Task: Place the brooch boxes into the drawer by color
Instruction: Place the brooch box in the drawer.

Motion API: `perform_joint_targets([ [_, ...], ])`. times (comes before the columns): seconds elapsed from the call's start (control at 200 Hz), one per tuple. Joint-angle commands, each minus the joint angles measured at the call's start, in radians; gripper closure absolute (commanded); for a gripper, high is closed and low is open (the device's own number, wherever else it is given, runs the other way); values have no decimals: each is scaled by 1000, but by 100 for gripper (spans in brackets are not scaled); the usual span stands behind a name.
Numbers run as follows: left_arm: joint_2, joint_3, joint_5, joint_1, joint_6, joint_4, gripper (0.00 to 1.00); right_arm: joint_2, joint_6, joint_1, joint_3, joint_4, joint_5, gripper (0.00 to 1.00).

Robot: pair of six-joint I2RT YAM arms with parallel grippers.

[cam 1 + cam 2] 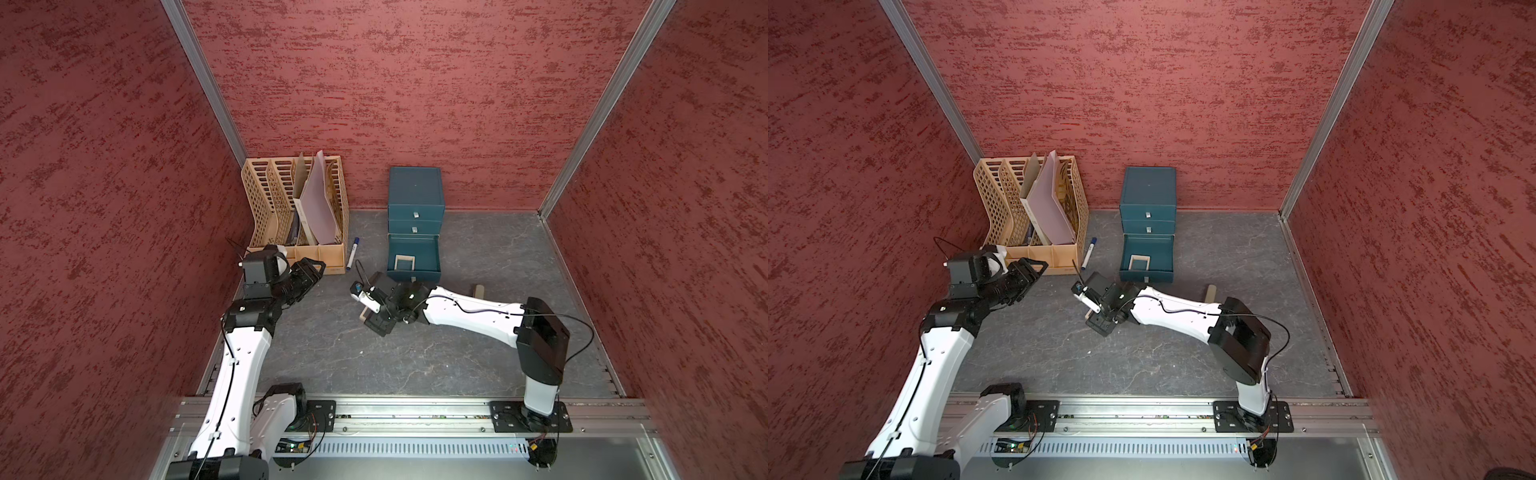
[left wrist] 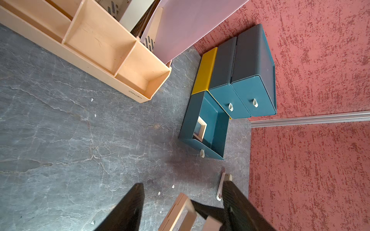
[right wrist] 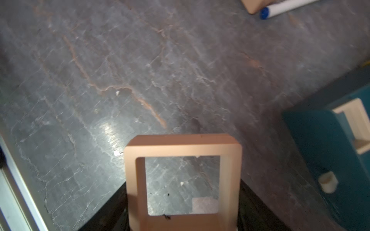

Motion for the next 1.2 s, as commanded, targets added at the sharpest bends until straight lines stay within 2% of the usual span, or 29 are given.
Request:
perform_joint_targets([
  [0.0, -11, 3, -26, -30, 9, 8, 34, -67, 163, -70, 52, -15, 65, 41],
  [0.286, 17, 5, -84, -135, -18, 36, 34, -43, 377, -228, 176, -105, 134, 44],
  [0.516, 36, 10, -119, -204, -39, 56, 34, 9, 514, -306, 252, -155, 208, 46],
  [0.711, 49, 26, -130, -231, -44, 59, 34, 50, 621, -359, 291, -186, 218, 49],
  [1.192, 56, 35, -145, -254, -47, 61, 34, 132, 654, -414, 294, -148, 258, 49],
])
